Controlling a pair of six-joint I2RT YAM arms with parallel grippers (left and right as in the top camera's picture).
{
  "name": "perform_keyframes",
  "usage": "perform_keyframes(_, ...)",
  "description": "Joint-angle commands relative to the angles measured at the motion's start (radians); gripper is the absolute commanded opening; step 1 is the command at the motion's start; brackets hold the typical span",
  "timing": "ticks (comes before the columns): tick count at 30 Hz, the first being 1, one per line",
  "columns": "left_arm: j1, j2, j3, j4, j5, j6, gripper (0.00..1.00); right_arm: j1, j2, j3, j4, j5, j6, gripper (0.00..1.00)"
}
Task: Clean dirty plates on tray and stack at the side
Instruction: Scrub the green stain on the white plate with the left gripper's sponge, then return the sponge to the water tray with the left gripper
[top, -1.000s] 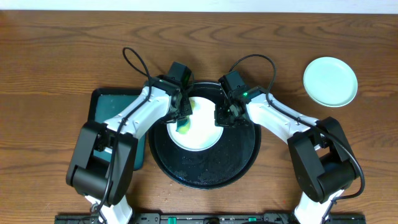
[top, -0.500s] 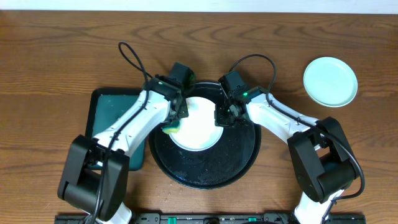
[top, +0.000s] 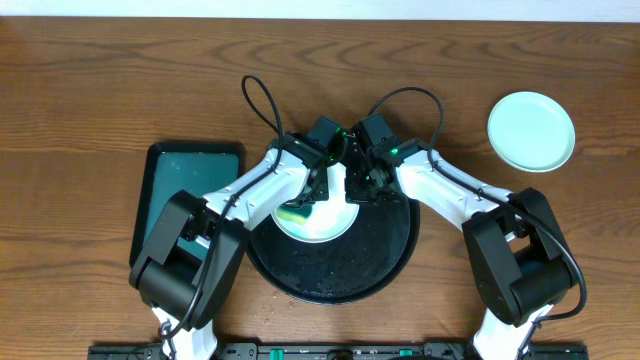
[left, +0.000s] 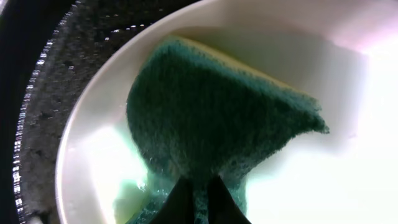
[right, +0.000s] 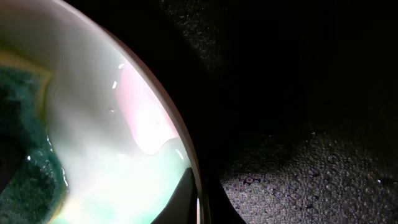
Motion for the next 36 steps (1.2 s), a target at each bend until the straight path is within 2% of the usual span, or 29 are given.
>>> perform_keyframes(1,-0.008,0.108,-0.001,0.125,0.278,0.003,0.07,0.006,0.058,-0.022,-0.019,0.039,-0.008,0.01)
perform_keyframes(6,-0.006,0.108,-0.001,0.247,0.482,0.011,0.07,0.006,0.058,-0.022,-0.021,0.039,-0.008,0.01)
perform_keyframes(10,-0.006,0.108,-0.001,0.299,0.584,0.010,0.07,0.006,0.058,-0.022,-0.021,0.039,-0.015,0.01)
perform_keyframes(19,0.034,0.065,0.000,0.231,0.585,0.031,0.07,0.006,0.058,-0.022,-0.021,0.039,-0.015,0.01)
perform_keyframes(20,0.042,0.049,0.000,0.210,0.567,0.034,0.07,0.006,0.058,-0.022,-0.020,0.039,-0.015,0.01)
perform_keyframes(29,0.148,-0.286,0.000,-0.133,0.058,0.079,0.07,0.006,0.058,-0.022,-0.010,0.039,-0.019,0.01)
perform_keyframes(32,0.204,-0.341,0.000,-0.172,-0.022,0.079,0.08,0.006,0.058,-0.022,-0.005,0.038,-0.019,0.01)
perform_keyframes(36,0.319,-0.349,-0.001,-0.203,-0.021,0.087,0.07,0.006,0.058,-0.022,-0.005,0.038,-0.019,0.01)
